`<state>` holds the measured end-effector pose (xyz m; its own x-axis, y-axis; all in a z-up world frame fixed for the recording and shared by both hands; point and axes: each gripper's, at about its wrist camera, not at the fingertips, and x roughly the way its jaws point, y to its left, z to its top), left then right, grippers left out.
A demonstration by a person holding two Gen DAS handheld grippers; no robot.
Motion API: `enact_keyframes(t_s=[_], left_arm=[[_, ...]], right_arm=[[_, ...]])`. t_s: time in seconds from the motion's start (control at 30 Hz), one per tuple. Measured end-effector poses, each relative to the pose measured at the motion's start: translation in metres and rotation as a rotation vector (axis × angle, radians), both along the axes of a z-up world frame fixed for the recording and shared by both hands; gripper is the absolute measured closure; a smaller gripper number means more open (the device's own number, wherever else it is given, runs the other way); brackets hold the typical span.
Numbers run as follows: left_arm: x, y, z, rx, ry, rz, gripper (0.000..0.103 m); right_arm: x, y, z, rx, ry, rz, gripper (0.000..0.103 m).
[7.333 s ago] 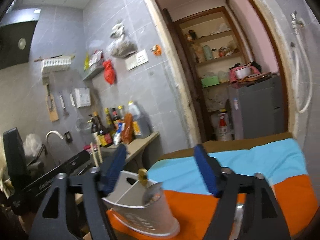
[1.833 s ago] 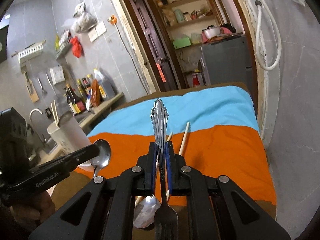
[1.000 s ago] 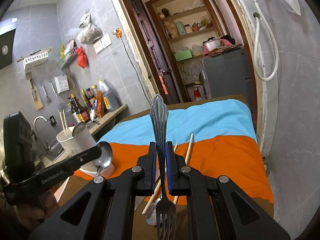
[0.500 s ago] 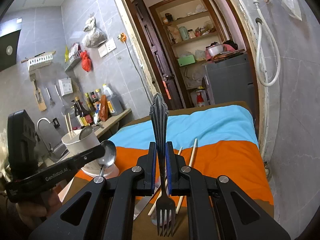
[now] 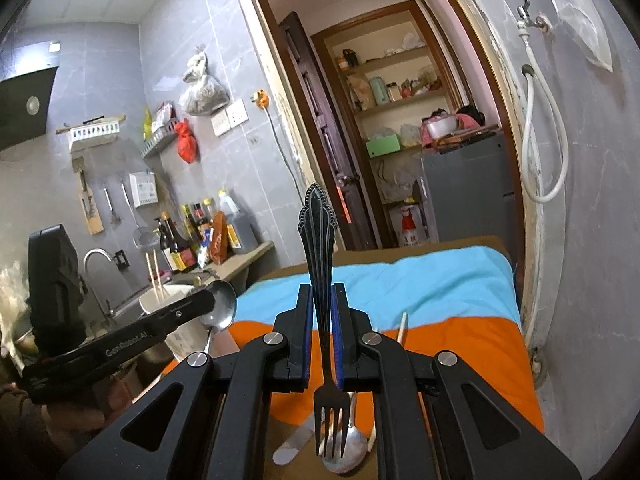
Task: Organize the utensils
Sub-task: 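Lift the spoon with the left tool while the right tool lifts the fork toward the basket, then drop the spoon into the basket while the right tool drops the fork in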
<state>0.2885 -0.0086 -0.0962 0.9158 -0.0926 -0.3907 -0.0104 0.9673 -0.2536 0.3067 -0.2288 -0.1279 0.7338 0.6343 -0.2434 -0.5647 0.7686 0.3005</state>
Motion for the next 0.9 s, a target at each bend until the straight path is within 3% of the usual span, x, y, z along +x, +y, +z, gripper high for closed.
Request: enact_keyframes(t_s=[0.33, 0.6, 0.9], left_arm=[[-0.007, 0.04, 0.042, -0.013, -0.079, 0.095, 0.103], [-0.014, 0.116, 0.081, 0.061, -0.174, 0.268, 0.103], [-0.013, 0.206, 0.077, 0.131, -0.244, 0.483, 0.103]], right_arm=[[0.002, 0.018, 0.034, 0.021, -0.054, 0.045, 0.096], [0.016, 0.067, 0.071, 0.093, -0.118, 0.135, 0.096], [0.026, 0.143, 0.089, 0.123, -0.183, 0.255, 0.096]])
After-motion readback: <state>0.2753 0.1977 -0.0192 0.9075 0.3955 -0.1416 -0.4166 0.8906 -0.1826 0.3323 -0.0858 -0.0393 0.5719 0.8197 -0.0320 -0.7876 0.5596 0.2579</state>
